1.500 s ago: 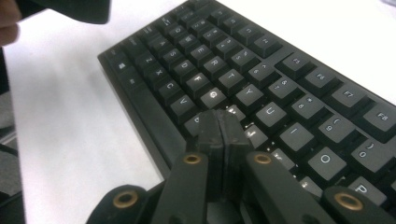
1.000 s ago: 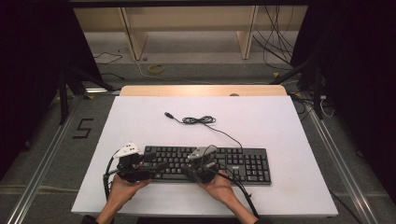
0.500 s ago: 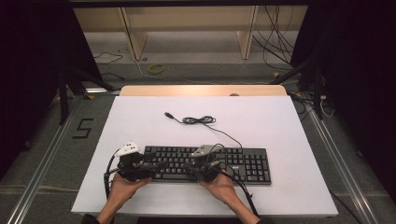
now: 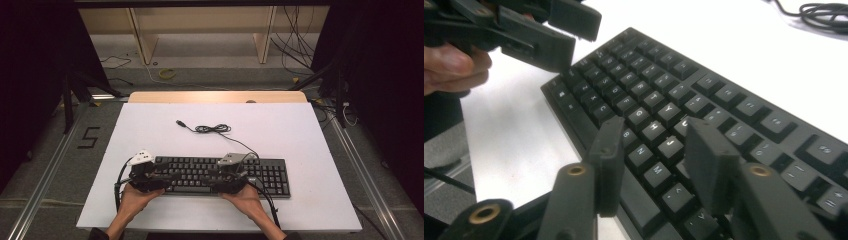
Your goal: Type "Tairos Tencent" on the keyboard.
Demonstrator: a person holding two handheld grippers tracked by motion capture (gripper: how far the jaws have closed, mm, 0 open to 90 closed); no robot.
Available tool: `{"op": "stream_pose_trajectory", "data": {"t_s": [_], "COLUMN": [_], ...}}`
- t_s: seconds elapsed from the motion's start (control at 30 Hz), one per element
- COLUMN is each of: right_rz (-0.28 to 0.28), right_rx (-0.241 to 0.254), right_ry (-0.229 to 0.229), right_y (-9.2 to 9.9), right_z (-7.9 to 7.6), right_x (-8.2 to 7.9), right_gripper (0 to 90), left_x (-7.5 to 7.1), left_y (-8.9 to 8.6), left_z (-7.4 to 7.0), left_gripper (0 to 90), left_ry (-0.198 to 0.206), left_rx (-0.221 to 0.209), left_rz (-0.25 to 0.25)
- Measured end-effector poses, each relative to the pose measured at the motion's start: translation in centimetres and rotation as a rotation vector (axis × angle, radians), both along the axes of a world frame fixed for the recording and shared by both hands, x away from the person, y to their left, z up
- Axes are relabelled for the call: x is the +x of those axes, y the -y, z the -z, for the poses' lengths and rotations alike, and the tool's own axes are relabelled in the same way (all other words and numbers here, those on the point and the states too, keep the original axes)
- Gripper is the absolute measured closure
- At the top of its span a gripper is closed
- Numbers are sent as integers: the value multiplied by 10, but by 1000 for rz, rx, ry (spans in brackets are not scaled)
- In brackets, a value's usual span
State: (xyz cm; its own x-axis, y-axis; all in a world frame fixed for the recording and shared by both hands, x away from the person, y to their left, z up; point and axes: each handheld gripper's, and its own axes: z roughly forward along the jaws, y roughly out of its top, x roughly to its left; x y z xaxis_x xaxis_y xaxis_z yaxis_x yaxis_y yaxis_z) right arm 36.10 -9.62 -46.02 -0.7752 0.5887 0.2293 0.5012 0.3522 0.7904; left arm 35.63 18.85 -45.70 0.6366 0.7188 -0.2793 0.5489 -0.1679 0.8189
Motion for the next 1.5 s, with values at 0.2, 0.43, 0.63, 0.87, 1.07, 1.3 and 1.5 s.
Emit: {"op": "stream_pose_trajectory", "data": {"t_s": [0.2,0.43,0.63,0.87,1.07,1.3,1.5], "right_rz": [16,35,38,37,43,53,59], "right_rx": [14,22,30,53,62,62,63], "right_ry": [3,11,15,39,50,50,54], "right_y": [11,21,27,35,41,48,53], "right_z": [-3,-5,-8,-11,-13,-13,-12], "right_x": [-2,-4,-7,-12,-16,-19,-21], "right_gripper": [507,423,404,387,380,374,364], "left_x": [3,7,11,16,20,27,30], "left_y": [4,8,12,17,24,36,40], "left_z": [1,0,0,2,4,7,11], "left_gripper": [352,362,386,472,576,739,842], "left_ry": [-6,1,-5,-26,-40,-57,-63], "left_rx": [8,19,34,41,68,128,164], "left_rz": [4,11,8,10,24,44,42]}}
